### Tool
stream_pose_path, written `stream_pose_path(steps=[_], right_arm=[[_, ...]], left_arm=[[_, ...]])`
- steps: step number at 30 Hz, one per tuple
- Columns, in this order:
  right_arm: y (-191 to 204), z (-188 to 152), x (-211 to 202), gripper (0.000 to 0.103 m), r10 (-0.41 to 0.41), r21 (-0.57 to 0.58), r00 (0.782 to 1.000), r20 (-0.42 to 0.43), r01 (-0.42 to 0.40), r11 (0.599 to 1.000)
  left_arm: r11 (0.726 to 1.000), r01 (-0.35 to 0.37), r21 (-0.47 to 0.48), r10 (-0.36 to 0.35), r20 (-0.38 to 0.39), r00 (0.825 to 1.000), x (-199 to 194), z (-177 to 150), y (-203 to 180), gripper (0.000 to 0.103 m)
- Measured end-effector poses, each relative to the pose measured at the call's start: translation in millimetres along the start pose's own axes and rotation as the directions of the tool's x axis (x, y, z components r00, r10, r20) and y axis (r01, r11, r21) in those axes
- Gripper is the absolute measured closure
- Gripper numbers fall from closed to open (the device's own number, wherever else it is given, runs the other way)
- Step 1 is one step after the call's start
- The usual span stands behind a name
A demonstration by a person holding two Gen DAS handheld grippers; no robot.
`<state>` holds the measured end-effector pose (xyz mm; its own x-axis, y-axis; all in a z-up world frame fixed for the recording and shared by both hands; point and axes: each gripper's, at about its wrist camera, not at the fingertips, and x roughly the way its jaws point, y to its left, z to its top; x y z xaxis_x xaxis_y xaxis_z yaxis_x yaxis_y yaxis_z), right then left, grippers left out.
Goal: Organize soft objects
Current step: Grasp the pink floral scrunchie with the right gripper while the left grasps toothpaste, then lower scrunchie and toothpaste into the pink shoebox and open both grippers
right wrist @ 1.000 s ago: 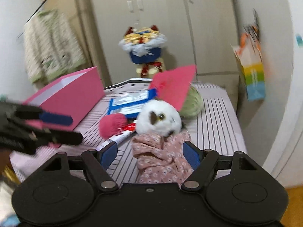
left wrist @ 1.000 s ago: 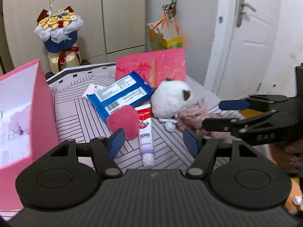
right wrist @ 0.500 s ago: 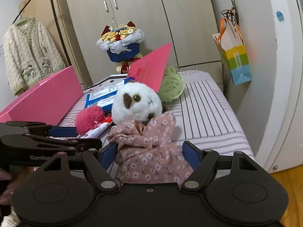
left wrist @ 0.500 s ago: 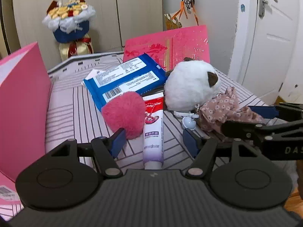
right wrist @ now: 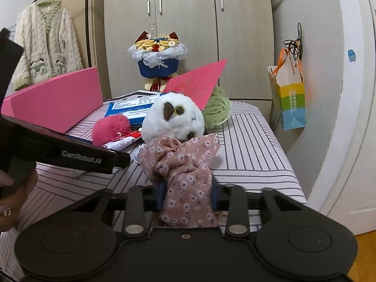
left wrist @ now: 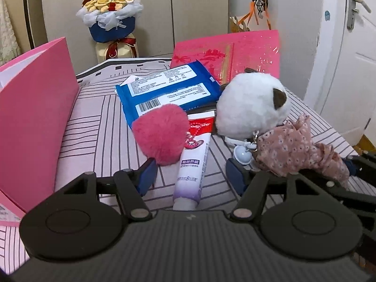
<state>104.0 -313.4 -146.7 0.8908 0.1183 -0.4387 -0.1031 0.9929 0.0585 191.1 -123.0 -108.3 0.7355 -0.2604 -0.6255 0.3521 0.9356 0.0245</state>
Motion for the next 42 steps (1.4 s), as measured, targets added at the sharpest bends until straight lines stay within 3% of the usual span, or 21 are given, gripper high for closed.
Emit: stream_pose_path(steps=[1, 4, 5, 11, 18, 23, 27, 35, 42], right_arm=[[-1.2, -0.2, -1.6, 0.078, 0.007, 0.012, 1.000, 0.001, -0.007, 1.000], [1.5, -3.4, -6.2, 0.081, 0.019, 0.011, 1.000, 0.003, -0.019, 1.000], [2.6, -4.6, -7.7, 0.081, 0.025, 0.009, 1.000, 0.004, -0.025, 1.000], [5.6, -7.2, -17.4, 0.081, 0.038, 0.000, 0.999, 0.003, -0.038, 0.999], [6.8, -0.4, -28.4, 0.081, 0.036, -0.033, 0.999, -0.035, -0.037, 0.999], [6.4, 3.0, -36.7, 0.081, 0.092, -0.017, 0.992, -0.091, -0.094, 0.995], [5.6, 9.3, -43.4, 0.081, 0.210, 0.035, 0.970, -0.122, -0.207, 0.978], [30.9, 36.3, -53.7, 0.081, 0.293, 0.002, 0.933, -0.210, -0.299, 0.954], [56.1, 68.1, -55.5, 0.081, 0.406, 0.024, 0.864, -0.297, -0.418, 0.908]], left_arm=[[1.000, -0.001, -0.003, 0.001, -0.001, 1.000, -0.8, -0.3, 0.0, 0.045], [1.000, -0.007, -0.008, 0.007, 0.000, 1.000, -5.7, -0.5, -0.2, 0.078], [1.000, -0.002, -0.007, 0.002, -0.002, 1.000, -6.8, -0.6, -0.6, 0.079], [1.000, 0.028, 0.010, -0.028, -0.008, 1.000, -16.7, -5.5, -2.1, 0.081], [0.992, 0.118, -0.046, -0.120, -0.050, 0.992, -38.0, -13.6, 10.9, 0.081], [0.981, 0.170, -0.096, -0.177, -0.074, 0.981, -60.0, -18.1, 28.3, 0.081], [0.973, 0.201, -0.116, -0.211, -0.084, 0.974, -78.2, -21.3, 41.0, 0.081], [0.949, 0.255, -0.183, -0.278, -0.112, 0.954, -113.0, -22.9, 72.9, 0.081], [0.935, 0.263, -0.238, -0.296, -0.118, 0.948, -149.2, -18.8, 103.6, 0.081]])
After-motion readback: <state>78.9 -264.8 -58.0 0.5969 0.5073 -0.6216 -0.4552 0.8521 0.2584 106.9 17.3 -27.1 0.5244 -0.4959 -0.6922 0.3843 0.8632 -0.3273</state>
